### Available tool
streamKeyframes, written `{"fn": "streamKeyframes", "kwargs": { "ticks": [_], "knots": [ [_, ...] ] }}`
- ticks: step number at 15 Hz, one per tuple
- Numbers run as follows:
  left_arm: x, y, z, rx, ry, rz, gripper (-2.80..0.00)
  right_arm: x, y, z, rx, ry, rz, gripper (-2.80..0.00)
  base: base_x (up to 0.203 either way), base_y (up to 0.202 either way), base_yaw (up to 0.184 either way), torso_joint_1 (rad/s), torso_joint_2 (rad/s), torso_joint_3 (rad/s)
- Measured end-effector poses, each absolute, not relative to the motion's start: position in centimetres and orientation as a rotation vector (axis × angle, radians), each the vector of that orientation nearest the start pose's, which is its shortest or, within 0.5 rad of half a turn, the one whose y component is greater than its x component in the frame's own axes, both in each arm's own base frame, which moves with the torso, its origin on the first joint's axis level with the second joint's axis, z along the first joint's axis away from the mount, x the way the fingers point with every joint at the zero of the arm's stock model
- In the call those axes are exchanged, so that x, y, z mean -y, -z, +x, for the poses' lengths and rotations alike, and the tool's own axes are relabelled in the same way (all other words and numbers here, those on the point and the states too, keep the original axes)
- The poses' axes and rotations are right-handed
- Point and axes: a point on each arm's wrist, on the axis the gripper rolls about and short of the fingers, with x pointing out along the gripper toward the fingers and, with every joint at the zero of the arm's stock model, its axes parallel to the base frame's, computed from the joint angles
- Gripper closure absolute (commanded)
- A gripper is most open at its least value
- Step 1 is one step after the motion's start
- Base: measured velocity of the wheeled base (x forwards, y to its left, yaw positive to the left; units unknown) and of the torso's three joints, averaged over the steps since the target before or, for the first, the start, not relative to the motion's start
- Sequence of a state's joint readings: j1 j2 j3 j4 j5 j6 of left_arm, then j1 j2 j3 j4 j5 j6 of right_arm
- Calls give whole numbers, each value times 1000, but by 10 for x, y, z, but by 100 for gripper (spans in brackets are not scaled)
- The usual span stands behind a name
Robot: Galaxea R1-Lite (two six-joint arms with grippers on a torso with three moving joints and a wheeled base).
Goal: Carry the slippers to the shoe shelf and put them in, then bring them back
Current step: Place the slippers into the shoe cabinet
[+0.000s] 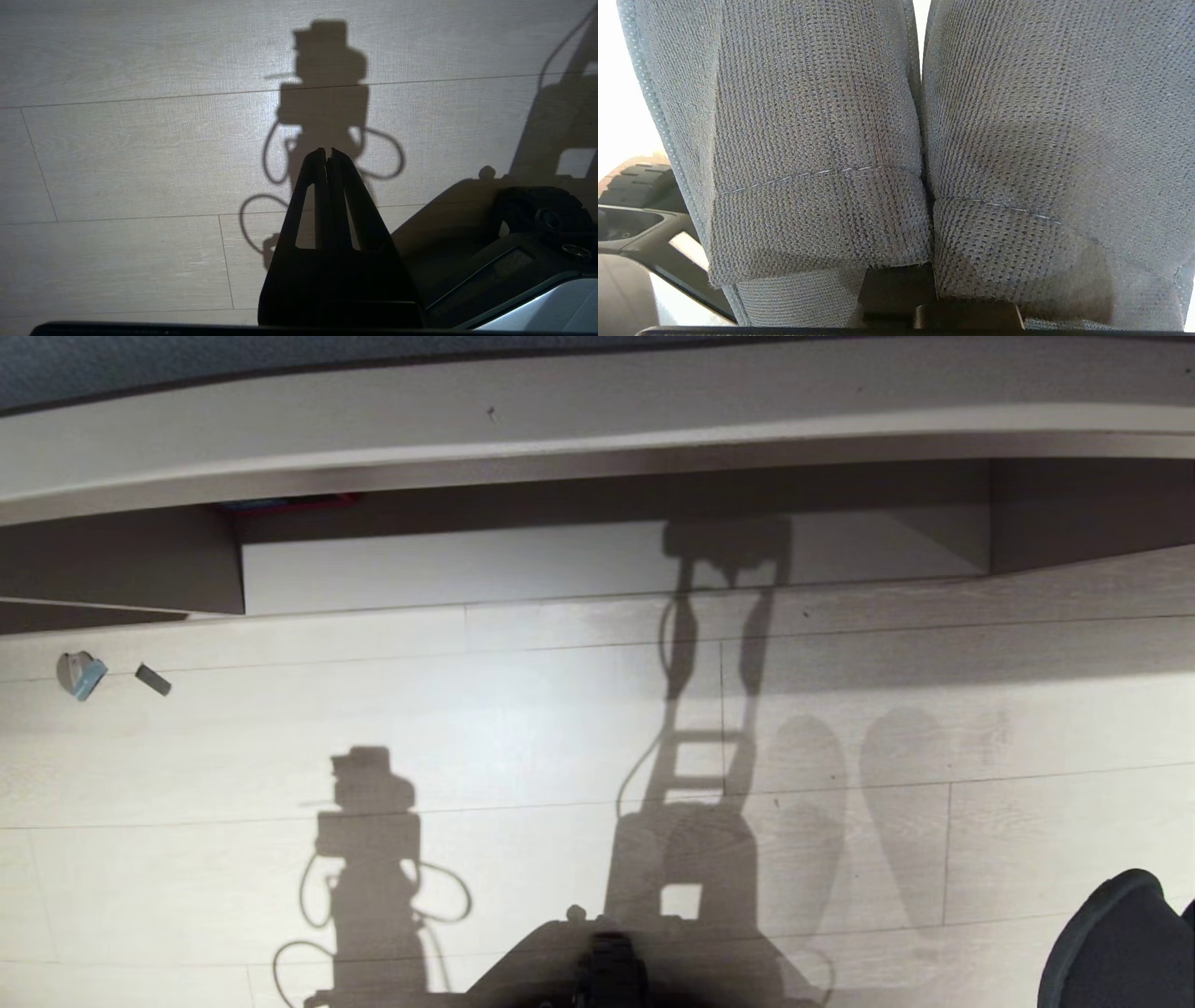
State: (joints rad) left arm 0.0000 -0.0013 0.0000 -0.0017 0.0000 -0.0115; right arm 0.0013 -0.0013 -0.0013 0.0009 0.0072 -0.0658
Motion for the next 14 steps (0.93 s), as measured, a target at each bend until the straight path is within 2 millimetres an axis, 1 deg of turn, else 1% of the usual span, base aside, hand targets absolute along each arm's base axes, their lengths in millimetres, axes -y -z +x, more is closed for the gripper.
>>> {"fn": "streamKeyframes", "kwargs": {
  "ticks": [2,4,5,8,10,12,14],
  "knots": [
    [0,-76,-23,3,0,-11,0,0,-75,-23,-1,-9,-63,0,0,0,0,8,3,-205],
    [0,-76,-23,3,0,-11,0,0,-77,-23,-12,-13,-81,0,0,0,0,3,1,-94],
    [0,-76,-23,3,0,-11,0,0,-83,-23,-9,-25,-77,0,0,0,0,2,5,-44],
    [0,-76,-23,3,0,-11,0,-2,-120,-21,5,-88,-23,0,0,0,0,0,0,0],
    [0,-76,-23,3,0,-11,0,-3,-147,-11,-20,-127,-10,0,0,0,0,0,0,0],
    [0,-76,-23,2,0,-10,0,-3,-174,9,-42,-156,-5,0,0,0,0,0,0,0],
    [0,-76,-23,2,0,-10,0,-4,-203,39,-46,-175,-7,0,0,0,0,0,0,0]
  ]
}}
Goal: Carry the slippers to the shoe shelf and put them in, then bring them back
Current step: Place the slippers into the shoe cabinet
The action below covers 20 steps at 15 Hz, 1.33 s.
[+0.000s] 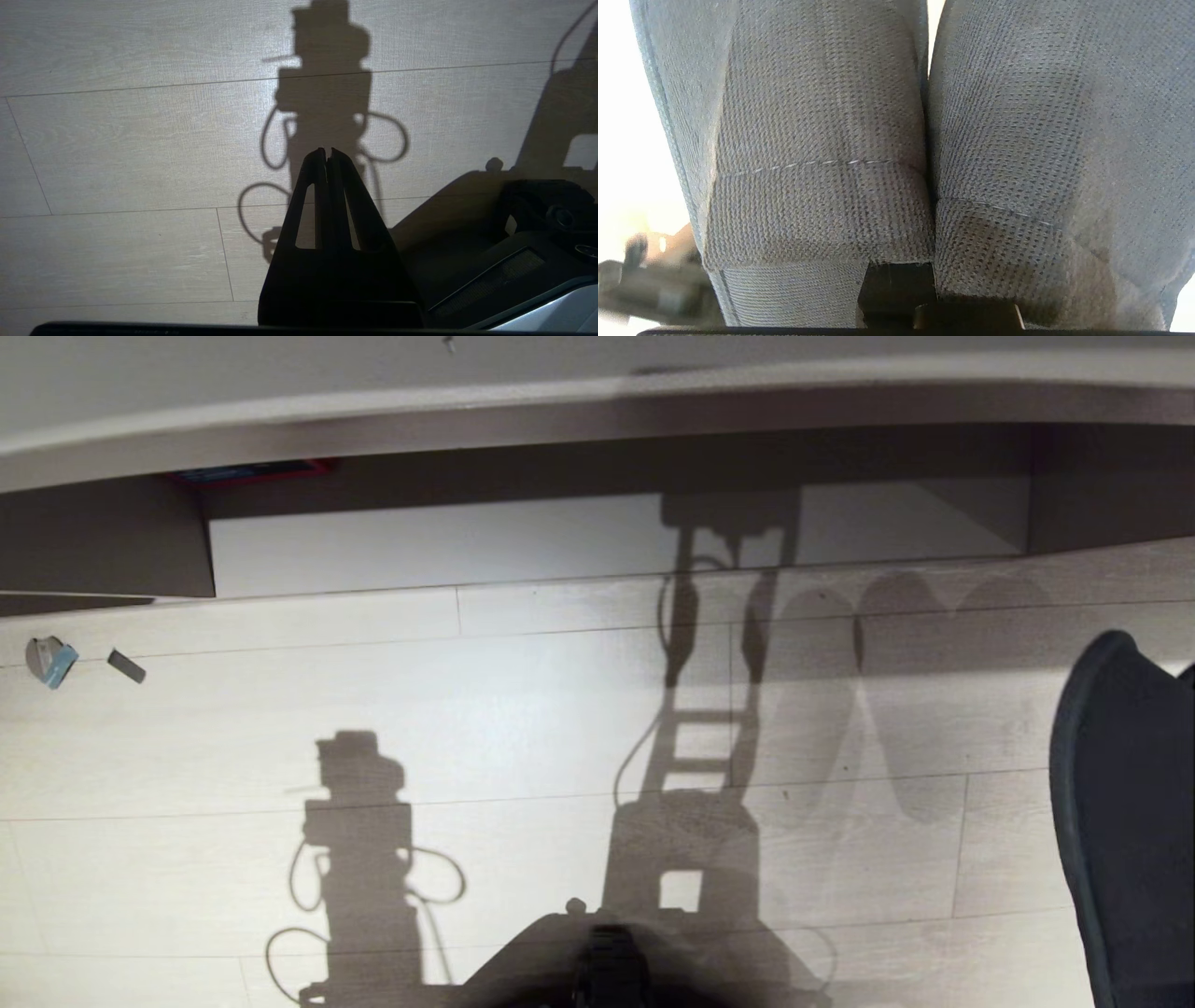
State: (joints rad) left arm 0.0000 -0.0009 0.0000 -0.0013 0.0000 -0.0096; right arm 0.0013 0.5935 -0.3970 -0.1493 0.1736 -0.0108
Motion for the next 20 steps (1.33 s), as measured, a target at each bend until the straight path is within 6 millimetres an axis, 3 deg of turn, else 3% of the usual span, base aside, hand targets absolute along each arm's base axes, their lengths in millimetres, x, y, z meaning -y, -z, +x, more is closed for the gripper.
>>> {"fn": "streamKeyframes", "kwargs": {
  "ticks": [5,7,10,15,20],
  "knots": [
    [0,-76,-23,2,0,-9,0,-11,-273,129,87,-299,-27,0,0,0,0,0,0,0],
    [0,-76,-23,2,0,-9,0,-20,-285,152,103,-364,-36,0,0,0,0,0,0,0],
    [0,-76,-23,2,0,-9,0,-27,-282,174,63,-375,-33,0,0,0,0,0,0,0],
    [0,-76,-23,2,0,-7,0,-30,-273,187,26,-358,-63,0,0,0,0,0,0,0],
    [0,-76,-23,2,0,-7,0,-31,-271,208,131,-308,-65,0,0,0,0,0,0,0]
  ]
}}
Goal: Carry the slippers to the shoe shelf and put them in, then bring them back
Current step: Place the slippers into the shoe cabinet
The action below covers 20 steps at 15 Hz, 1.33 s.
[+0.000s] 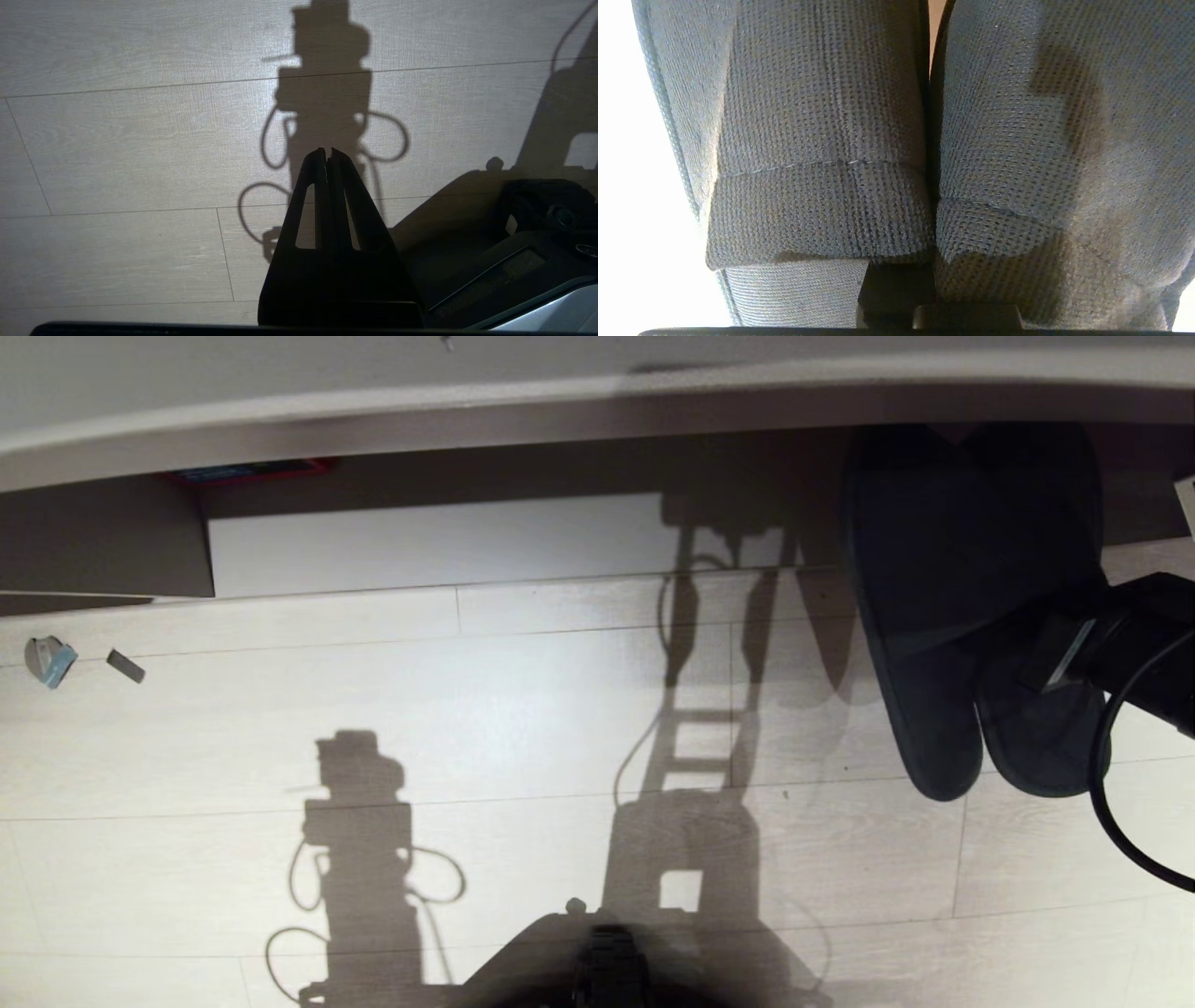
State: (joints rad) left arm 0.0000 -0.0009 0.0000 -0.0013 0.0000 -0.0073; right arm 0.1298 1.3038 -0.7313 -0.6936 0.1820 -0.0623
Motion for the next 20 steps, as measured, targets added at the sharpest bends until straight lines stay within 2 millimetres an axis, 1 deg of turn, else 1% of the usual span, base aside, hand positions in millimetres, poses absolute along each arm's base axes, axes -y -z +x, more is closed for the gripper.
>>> {"fn": "streamKeyframes", "kwargs": {
  "ticks": [3,5,9,13,15,20],
  "knots": [
    [0,-76,-23,2,0,-7,0,-32,-271,222,180,-287,-58,0,0,0,0,0,0,0],
    [0,-76,-23,2,0,-7,0,-33,-272,233,180,-275,-47,0,0,0,0,0,0,0],
    [0,-76,-23,2,0,-7,0,-36,-281,254,201,-273,-31,0,0,0,0,0,0,0],
    [0,-76,-23,2,0,-7,0,-37,-307,275,283,-266,-32,0,0,0,0,0,0,0],
    [0,-76,-23,2,0,-8,0,-39,-320,287,323,-267,-33,0,0,0,0,0,0,0],
    [0,-76,-23,2,0,-7,0,-43,-347,321,401,-278,-24,0,0,0,0,0,0,0]
  ]
}}
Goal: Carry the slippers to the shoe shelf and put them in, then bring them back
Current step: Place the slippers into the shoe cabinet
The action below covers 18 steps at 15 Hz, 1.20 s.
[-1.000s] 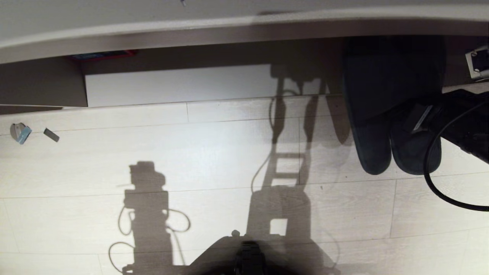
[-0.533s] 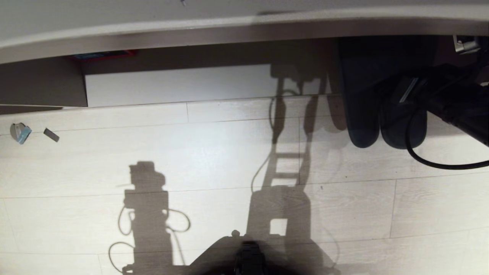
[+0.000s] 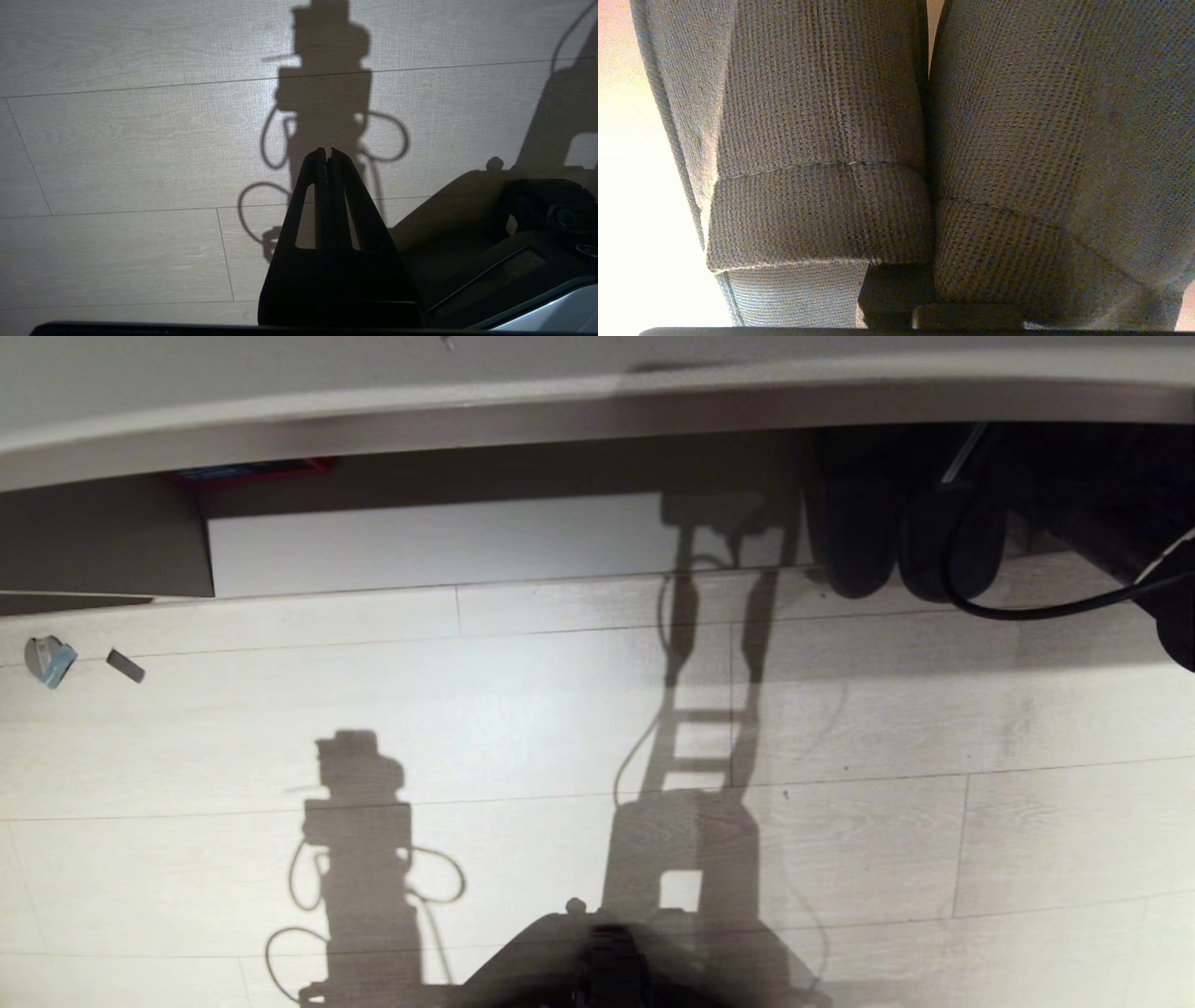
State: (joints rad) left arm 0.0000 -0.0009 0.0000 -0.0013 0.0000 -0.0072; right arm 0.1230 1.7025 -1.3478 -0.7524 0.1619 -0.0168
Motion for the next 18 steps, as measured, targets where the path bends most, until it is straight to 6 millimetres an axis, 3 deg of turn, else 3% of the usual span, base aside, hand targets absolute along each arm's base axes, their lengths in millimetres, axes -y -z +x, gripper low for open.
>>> {"fn": "streamKeyframes", "kwargs": {
  "ticks": [4,10,11,18],
  "knots": [
    [0,-76,-23,2,0,-7,0,-46,-369,342,434,-281,-8,0,0,0,0,0,0,0],
    [0,-76,-23,2,0,-7,0,-48,-363,363,421,-265,1,0,0,0,0,0,0,0],
    [0,-76,-23,2,0,-7,0,-49,-362,364,424,-265,1,-280,0,0,0,0,0,0],
    [0,-76,-23,2,0,-8,0,-50,-358,371,425,-266,0,-280,0,0,0,0,0,0]
  ]
}}
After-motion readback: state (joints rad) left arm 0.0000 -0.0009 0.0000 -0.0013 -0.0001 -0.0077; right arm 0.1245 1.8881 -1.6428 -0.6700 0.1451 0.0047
